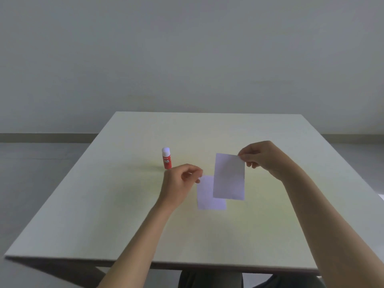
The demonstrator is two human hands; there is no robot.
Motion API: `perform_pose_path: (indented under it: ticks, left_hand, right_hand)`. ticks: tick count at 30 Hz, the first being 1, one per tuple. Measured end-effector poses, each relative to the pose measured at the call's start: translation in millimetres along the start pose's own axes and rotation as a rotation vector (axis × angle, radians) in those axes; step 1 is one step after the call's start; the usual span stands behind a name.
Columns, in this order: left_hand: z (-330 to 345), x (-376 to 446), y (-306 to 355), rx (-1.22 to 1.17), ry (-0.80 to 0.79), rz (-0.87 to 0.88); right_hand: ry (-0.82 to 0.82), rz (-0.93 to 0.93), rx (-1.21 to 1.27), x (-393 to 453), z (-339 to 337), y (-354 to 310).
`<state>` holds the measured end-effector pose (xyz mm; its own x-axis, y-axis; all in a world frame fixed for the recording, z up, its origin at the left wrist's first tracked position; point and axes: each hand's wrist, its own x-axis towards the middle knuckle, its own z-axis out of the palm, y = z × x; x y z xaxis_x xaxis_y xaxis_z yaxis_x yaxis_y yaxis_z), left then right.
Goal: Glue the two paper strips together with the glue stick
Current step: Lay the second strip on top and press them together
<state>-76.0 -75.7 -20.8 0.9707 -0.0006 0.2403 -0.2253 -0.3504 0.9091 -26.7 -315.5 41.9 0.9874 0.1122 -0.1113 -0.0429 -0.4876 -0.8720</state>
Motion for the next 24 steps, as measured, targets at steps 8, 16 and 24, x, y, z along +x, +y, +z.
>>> perform_pose_path:
  ticks: [8,16,24]
  left_hand:
    - [12,-2,1,-0.072,-0.015,-0.111]
    - [4,6,-1,-0.158,0.122,-0.245]
    - [2,7,-2,-0.157,0.095,-0.295]
  right_hand:
    - [-0.045,0.02,0.004,2,20,-6]
    - [0.034,0.026,0.183,-10,38,7]
    - [-0.022,0.074,0.141,-20,54,14]
